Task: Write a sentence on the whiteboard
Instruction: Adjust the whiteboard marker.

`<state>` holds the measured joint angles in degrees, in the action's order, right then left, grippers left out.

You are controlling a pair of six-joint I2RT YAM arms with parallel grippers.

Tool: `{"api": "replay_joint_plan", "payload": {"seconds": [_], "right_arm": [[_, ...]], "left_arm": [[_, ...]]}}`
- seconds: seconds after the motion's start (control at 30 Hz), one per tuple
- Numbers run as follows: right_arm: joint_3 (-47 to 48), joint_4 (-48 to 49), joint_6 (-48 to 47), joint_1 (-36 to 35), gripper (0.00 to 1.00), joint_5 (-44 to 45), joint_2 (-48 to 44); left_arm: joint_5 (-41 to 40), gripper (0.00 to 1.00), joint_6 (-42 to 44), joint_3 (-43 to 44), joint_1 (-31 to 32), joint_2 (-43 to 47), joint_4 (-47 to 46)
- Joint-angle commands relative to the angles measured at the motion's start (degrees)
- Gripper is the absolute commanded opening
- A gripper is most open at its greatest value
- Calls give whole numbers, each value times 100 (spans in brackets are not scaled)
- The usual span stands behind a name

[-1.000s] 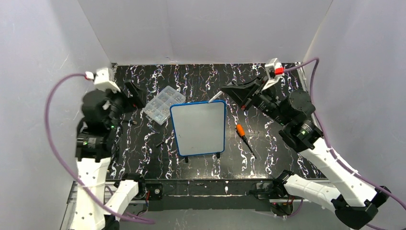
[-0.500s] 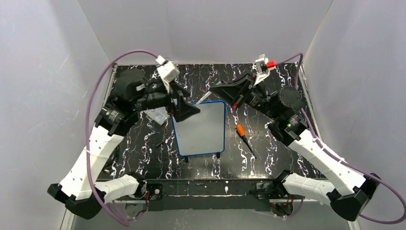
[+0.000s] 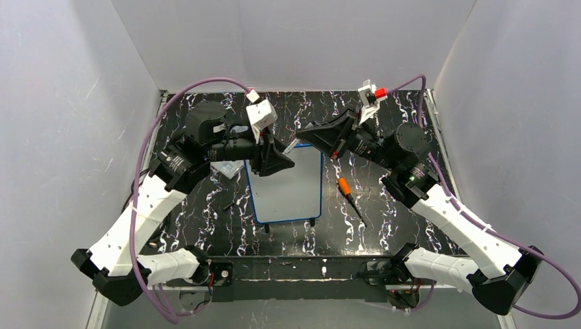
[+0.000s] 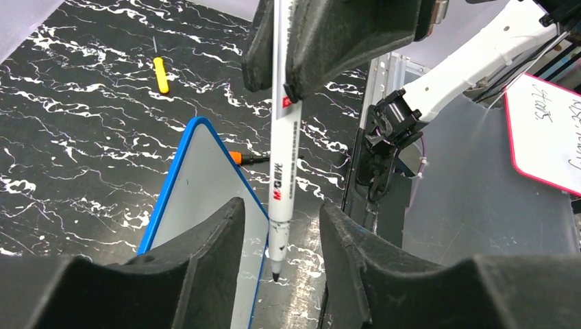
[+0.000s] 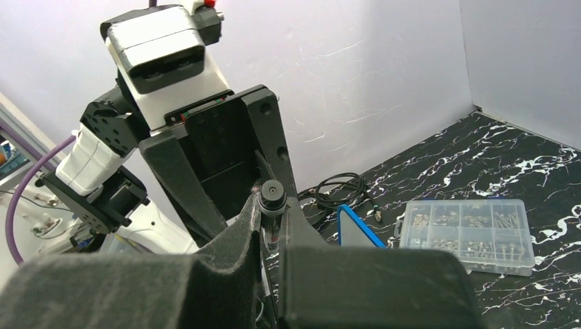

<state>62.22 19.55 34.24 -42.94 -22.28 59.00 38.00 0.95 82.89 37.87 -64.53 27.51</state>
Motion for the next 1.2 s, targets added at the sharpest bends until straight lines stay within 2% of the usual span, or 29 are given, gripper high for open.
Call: {"api": "replay_joint_plan", "payload": {"seconds": [0.0, 0.03, 0.1, 0.2, 0.27, 0.33, 0.4, 0.43, 0.5, 0.57, 0.7, 0.83, 1.0, 1.17], "right_arm": [[81, 87, 7, -39, 1, -135, 1], [80, 72, 17, -39, 1, -157, 10], [68, 31, 36, -36, 1, -188, 8], [27, -141, 13, -45, 1, -151, -32], [-4, -395, -48, -47, 2, -53, -90], [-71, -708, -97, -43, 20, 196, -196], [-153, -960, -110, -39, 49, 333, -350], [-160, -1078, -118, -46, 60, 346, -414], [-58, -1388, -166, -39, 72, 299, -504], [195, -2020, -336, -42, 79, 196, -482], [828, -3306, -702, -42, 82, -314, -148], [1393, -4323, -958, -43, 79, -1205, 290], [1359, -4522, -797, -54, 72, -2284, 520], [1110, -4652, -800, -135, 63, -2486, 581]], "left_arm": [[195, 41, 127, 233, 58, -64, 81], [232, 40, 125, 247, 68, -80, 80], [368, 28, 125, 242, 95, -103, 84], [477, 3, 158, 117, 109, -68, 87], [434, 0, 234, -68, 109, 36, 104], [357, 0, 330, -322, 114, 174, 184], [367, 0, 424, -503, 108, 264, 419], [420, 0, 491, -567, 110, 283, 566], [611, 0, 549, -700, 120, 331, 813], [774, 0, 579, -808, 168, 395, 999], [1220, 0, 588, -892, 252, 439, 1270], [1321, 0, 800, -714, 439, 276, 1781], [816, 0, 1066, -459, 599, -42, 2521], [783, 0, 1081, -482, 732, -79, 2527]]}}
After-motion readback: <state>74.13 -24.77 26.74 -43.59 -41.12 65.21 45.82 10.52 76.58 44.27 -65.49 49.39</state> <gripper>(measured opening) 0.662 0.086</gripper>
